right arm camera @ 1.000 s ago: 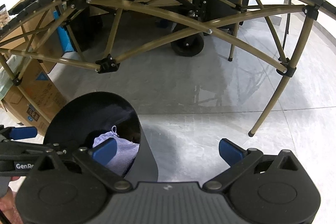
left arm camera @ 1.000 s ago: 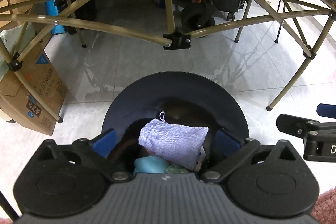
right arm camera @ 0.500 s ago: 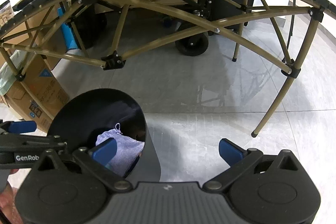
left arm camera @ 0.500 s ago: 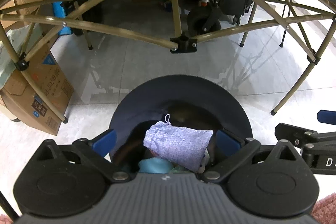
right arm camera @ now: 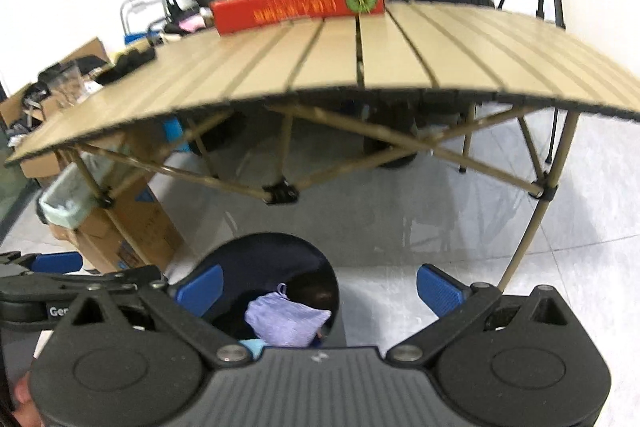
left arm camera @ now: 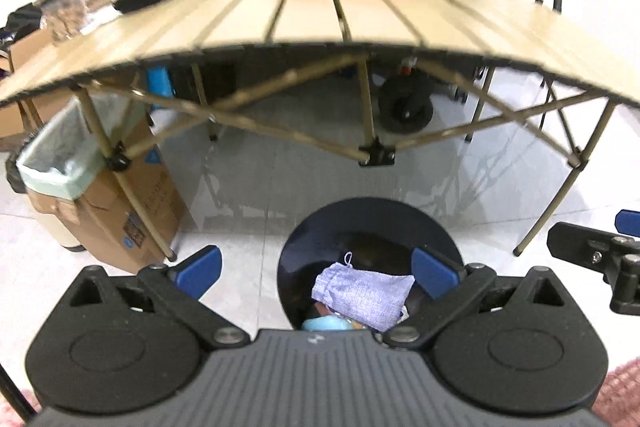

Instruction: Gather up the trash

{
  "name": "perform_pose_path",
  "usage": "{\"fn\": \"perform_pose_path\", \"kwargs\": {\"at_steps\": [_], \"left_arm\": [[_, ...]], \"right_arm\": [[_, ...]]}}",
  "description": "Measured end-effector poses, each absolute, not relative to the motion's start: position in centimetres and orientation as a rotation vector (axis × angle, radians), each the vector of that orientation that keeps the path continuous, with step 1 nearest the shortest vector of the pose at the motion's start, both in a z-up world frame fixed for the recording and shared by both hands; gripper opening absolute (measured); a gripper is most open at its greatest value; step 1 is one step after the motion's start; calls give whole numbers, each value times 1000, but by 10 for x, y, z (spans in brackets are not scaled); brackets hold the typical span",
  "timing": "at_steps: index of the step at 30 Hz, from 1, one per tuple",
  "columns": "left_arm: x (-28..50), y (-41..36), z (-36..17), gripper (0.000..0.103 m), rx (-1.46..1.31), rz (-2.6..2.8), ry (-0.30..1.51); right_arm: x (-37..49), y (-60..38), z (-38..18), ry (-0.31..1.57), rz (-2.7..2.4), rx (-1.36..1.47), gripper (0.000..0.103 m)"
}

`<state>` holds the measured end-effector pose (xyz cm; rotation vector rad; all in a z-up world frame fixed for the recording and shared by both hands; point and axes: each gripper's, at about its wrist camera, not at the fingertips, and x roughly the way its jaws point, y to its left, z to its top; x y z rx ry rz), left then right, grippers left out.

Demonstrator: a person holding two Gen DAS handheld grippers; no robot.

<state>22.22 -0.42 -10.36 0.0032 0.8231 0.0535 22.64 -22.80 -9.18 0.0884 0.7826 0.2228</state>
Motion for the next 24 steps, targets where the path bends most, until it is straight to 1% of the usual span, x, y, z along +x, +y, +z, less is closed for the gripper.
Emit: {"fn": "perform_pose_path", "kwargs": {"at_steps": [7,14,24], "left_arm": [[159,4,-73,103,1,54,782],[103,14,-72,103,-12,74,802],[85,11,-62,103,-3,63,776]], "right_arm": [[163,-225,-55,732,254,74,103],[110,-221,-53,738,239,73,103],[83,-226,-56,734,187,85,103]]}}
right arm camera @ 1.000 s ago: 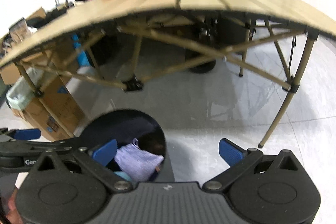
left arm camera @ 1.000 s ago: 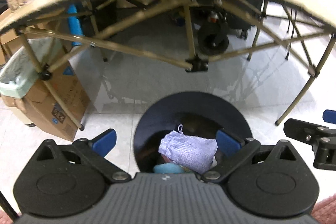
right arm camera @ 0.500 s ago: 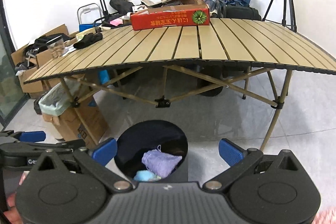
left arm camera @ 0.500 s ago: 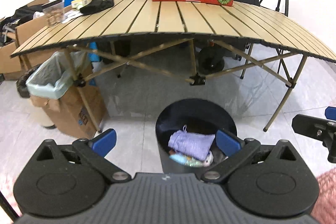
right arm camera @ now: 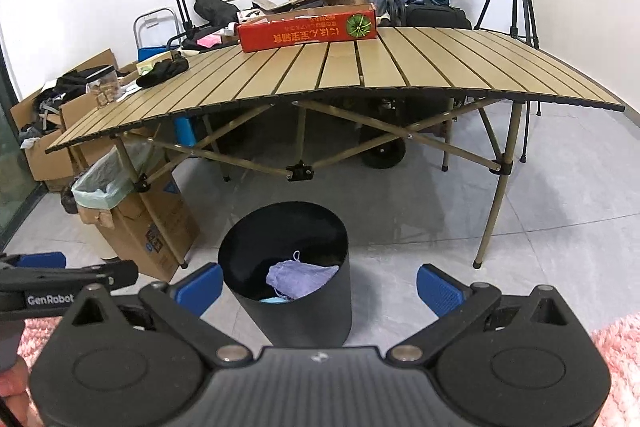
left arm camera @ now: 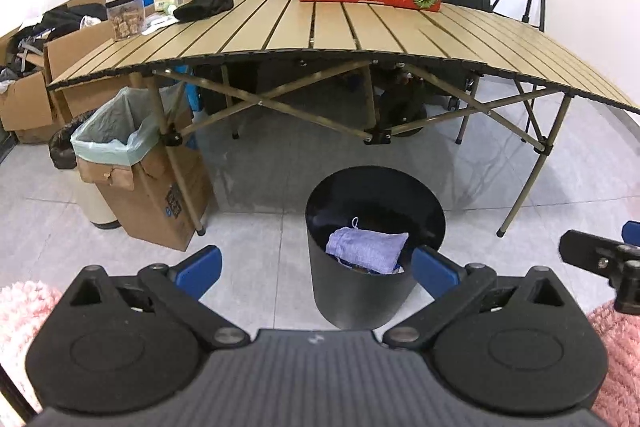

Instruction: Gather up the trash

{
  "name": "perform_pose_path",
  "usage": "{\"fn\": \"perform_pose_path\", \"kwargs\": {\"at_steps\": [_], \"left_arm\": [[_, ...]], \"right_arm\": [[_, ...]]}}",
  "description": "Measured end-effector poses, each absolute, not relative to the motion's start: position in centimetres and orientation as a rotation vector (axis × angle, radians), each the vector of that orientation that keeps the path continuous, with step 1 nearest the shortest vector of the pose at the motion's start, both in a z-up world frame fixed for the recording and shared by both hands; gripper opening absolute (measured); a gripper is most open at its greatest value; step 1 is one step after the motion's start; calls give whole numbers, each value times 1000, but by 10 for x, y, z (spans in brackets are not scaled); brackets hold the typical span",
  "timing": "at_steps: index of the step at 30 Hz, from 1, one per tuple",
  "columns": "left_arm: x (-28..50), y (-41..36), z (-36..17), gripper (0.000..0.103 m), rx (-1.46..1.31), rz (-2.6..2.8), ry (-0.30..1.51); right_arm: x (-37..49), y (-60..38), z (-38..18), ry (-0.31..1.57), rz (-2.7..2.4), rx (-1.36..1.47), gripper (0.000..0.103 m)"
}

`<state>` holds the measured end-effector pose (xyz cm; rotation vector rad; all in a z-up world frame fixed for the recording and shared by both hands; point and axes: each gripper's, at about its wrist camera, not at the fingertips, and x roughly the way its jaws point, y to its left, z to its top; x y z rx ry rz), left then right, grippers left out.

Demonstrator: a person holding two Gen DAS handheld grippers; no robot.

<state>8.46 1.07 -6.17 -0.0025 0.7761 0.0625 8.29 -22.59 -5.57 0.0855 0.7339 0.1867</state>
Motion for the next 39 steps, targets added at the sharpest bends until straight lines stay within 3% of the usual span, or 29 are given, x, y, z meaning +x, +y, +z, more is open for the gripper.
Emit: {"fn": "perform_pose_path", "kwargs": {"at_steps": [39], "left_arm": [[79,5,-62,103,14,53,785]], "right_arm": [[82,-223,-59,760,191,88,103]]}}
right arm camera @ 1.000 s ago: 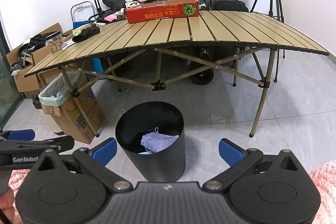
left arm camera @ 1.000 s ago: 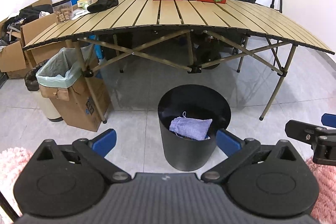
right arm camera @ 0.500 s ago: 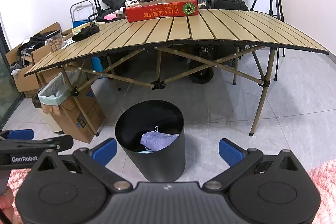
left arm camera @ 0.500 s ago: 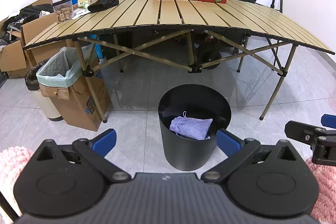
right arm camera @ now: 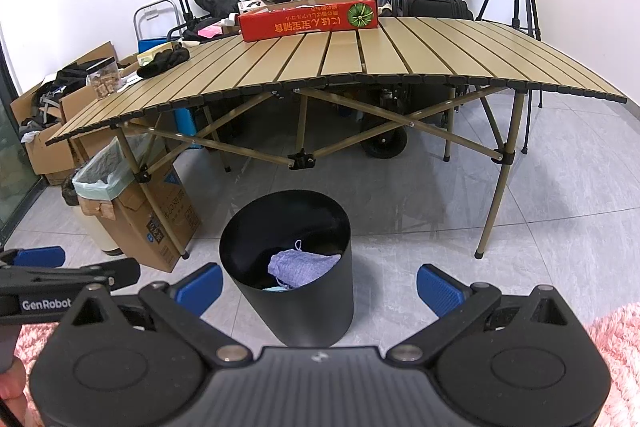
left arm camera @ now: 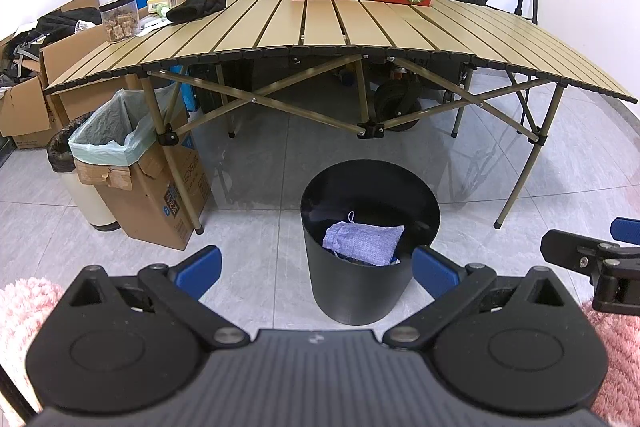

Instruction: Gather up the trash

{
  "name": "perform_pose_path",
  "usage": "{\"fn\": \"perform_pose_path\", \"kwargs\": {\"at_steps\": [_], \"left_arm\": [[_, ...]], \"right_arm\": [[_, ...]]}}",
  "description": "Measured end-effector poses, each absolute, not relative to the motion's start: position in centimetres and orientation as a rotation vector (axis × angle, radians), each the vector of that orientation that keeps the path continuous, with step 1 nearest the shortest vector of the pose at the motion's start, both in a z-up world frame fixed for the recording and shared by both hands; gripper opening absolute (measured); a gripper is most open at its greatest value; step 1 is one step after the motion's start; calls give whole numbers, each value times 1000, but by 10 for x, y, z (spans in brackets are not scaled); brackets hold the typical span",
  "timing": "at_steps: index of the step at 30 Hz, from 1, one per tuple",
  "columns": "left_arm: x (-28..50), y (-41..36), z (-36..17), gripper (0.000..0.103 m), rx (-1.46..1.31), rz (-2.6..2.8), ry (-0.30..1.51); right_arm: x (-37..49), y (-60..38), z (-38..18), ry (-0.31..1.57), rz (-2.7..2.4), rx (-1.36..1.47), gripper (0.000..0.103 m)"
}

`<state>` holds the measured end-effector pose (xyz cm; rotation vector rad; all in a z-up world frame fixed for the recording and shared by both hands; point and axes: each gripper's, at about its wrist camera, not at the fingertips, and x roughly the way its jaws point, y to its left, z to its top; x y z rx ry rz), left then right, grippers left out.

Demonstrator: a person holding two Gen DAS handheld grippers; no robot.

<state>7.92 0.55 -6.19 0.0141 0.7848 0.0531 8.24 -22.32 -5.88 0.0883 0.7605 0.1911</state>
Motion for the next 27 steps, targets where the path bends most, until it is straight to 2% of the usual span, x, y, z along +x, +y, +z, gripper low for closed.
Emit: {"fn": "perform_pose_path", "kwargs": {"at_steps": [27], "left_arm": [[79,6,-63,103,4,53,791]], "right_arm": [[83,-223,-59,761,192,88,103]]}}
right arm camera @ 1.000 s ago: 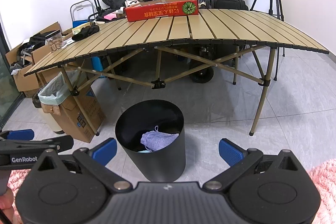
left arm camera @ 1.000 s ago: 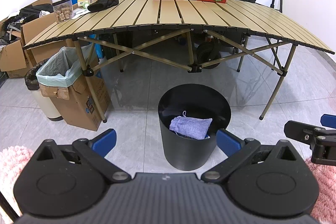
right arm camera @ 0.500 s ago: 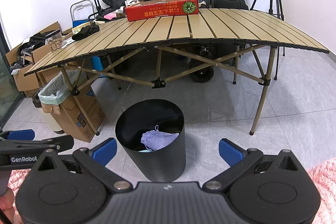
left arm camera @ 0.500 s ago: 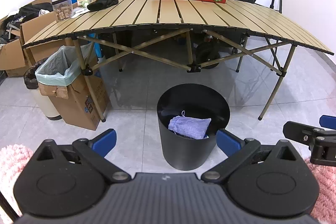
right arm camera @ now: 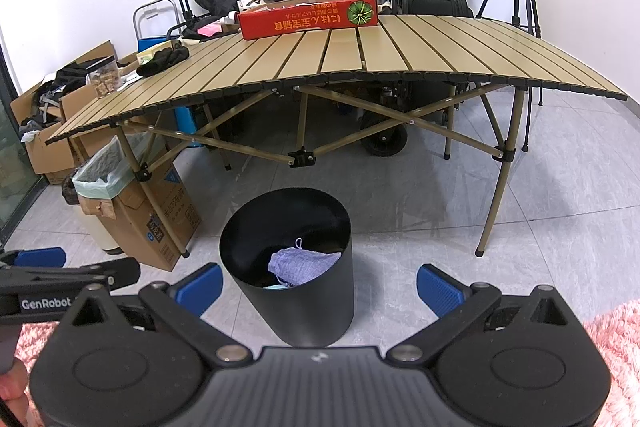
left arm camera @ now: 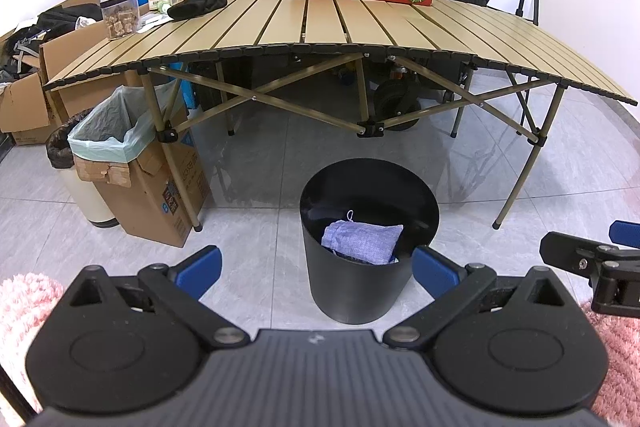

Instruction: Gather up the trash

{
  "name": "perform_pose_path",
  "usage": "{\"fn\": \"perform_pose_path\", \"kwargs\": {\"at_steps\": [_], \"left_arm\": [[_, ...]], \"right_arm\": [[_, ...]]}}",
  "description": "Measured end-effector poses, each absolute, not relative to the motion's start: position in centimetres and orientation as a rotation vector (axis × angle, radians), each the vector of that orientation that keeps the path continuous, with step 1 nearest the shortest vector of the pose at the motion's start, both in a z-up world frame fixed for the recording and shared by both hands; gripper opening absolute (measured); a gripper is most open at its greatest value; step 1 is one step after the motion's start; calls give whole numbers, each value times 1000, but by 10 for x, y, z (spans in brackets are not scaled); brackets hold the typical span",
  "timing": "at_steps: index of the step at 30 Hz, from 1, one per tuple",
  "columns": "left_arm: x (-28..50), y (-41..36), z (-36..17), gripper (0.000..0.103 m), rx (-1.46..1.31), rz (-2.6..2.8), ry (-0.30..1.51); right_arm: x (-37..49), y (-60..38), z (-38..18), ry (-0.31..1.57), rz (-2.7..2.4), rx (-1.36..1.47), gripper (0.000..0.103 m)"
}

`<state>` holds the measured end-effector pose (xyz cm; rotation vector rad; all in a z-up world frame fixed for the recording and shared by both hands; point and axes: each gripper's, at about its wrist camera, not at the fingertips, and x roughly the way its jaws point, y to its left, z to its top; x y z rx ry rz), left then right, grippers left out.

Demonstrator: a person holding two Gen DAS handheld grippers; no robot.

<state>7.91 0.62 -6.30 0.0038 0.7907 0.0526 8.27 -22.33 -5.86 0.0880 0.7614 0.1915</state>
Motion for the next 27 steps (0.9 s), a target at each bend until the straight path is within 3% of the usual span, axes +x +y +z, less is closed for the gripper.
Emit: {"fn": "perform_pose_path", "kwargs": {"at_steps": [27], "left_arm": [[81,8,-68,103,-10,42,814]], "right_arm": [[79,-221,-66,769,194,84,103]]}}
